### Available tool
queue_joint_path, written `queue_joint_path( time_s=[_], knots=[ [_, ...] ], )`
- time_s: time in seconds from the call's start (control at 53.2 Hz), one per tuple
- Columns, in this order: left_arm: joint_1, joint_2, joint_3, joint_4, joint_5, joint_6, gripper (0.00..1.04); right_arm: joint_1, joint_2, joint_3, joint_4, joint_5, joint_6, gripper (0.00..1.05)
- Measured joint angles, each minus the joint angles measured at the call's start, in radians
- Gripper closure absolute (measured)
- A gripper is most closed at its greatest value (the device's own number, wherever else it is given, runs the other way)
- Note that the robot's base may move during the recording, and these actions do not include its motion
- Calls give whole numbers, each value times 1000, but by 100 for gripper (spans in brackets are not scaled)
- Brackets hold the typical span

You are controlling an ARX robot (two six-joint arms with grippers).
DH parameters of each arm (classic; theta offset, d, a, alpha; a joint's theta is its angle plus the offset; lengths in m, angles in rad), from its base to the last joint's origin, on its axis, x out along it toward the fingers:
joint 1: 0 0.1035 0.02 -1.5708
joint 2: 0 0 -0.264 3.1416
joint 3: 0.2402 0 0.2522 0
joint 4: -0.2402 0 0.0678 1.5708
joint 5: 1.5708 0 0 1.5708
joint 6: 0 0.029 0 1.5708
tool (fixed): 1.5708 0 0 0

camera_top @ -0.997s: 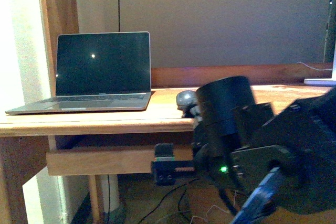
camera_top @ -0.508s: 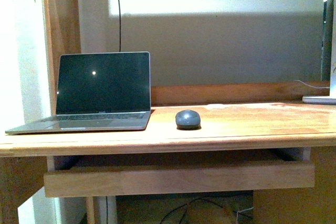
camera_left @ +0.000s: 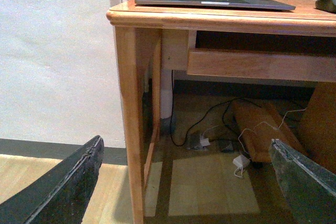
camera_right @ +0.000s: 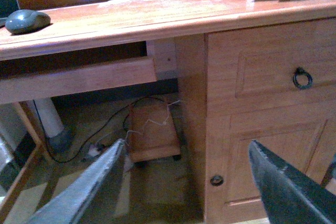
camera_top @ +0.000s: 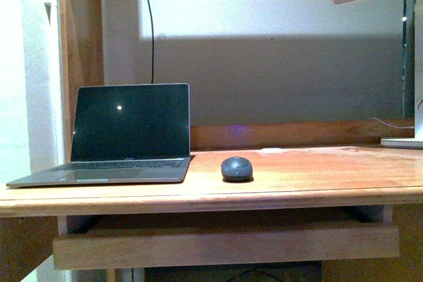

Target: Place mouse

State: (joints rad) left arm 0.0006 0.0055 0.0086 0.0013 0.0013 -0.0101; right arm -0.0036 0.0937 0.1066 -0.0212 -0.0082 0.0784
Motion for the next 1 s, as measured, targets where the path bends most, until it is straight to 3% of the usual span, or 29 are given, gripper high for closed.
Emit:
queue_joint_path(
  time_s=[0.395, 0.828, 0.997],
  knots=[
    [0, 0, 0, 0, -2, 0, 8, 0, -40, -52, 13, 5, -69, 102],
    [0, 0, 0, 0, -2, 0, 8, 0, -87, -90, 18, 6, -74, 102],
    [0, 0, 0, 0, -2, 0, 8, 0, -88, -90, 18, 5, -75, 71]
  ],
)
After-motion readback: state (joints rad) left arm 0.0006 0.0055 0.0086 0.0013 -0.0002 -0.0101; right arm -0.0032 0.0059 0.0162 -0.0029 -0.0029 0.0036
